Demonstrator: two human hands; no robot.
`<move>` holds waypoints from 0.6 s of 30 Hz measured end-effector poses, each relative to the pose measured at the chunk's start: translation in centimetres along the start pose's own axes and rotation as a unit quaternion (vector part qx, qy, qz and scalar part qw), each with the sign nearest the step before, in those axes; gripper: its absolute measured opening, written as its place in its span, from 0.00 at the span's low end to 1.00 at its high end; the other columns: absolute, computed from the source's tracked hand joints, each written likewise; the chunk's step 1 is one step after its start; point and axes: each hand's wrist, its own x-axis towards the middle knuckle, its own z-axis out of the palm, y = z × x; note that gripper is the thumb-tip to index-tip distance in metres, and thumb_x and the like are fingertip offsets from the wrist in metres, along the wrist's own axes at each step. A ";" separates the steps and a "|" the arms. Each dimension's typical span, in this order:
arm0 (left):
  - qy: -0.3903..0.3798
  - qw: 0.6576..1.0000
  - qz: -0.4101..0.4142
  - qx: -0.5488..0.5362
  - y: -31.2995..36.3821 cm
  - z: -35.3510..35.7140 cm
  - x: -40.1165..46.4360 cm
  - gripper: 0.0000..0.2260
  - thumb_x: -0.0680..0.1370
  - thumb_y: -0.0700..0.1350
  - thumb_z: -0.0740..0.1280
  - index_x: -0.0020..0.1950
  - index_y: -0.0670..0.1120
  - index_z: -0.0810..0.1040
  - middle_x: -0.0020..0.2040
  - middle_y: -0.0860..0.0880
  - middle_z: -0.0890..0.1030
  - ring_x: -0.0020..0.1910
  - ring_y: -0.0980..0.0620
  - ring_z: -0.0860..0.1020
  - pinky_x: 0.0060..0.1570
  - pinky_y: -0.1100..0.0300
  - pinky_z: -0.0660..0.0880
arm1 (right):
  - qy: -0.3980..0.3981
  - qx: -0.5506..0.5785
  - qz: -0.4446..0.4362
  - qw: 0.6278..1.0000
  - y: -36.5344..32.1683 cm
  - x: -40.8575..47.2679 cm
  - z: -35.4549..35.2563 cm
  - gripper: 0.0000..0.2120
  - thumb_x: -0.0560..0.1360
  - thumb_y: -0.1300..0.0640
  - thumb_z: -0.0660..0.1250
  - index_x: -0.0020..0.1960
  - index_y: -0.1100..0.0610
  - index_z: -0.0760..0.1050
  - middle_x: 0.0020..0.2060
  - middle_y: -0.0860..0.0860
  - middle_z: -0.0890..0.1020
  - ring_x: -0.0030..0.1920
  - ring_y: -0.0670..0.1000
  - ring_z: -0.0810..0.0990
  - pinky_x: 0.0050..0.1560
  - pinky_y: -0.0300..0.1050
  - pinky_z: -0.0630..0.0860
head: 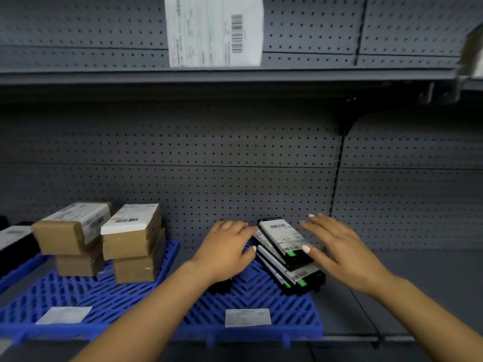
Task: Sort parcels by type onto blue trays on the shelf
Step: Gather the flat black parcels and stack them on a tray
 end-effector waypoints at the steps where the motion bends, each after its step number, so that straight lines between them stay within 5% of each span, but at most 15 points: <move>1: 0.016 1.000 0.018 0.006 1.1 -1.0 0.1 0.23 0.81 0.56 0.53 0.76 0.53 0.57 0.74 0.52 0.62 0.72 0.51 0.58 0.72 0.56 0.49 | 0.007 0.001 -0.002 1.000 0.1 -0.7 -1.1 0.35 0.73 0.28 0.39 0.74 0.43 0.57 0.74 0.45 0.60 0.73 0.42 0.51 0.70 0.42 0.48; 18: 0.116 0.972 0.198 -0.046 28.2 -13.4 1.1 0.27 0.79 0.60 0.56 0.76 0.55 0.55 0.75 0.55 0.60 0.73 0.56 0.57 0.70 0.61 0.53 | 0.060 -0.107 0.067 0.990 7.2 -22.7 -24.4 0.30 0.76 0.33 0.47 0.74 0.44 0.59 0.73 0.44 0.61 0.74 0.44 0.54 0.72 0.42 0.53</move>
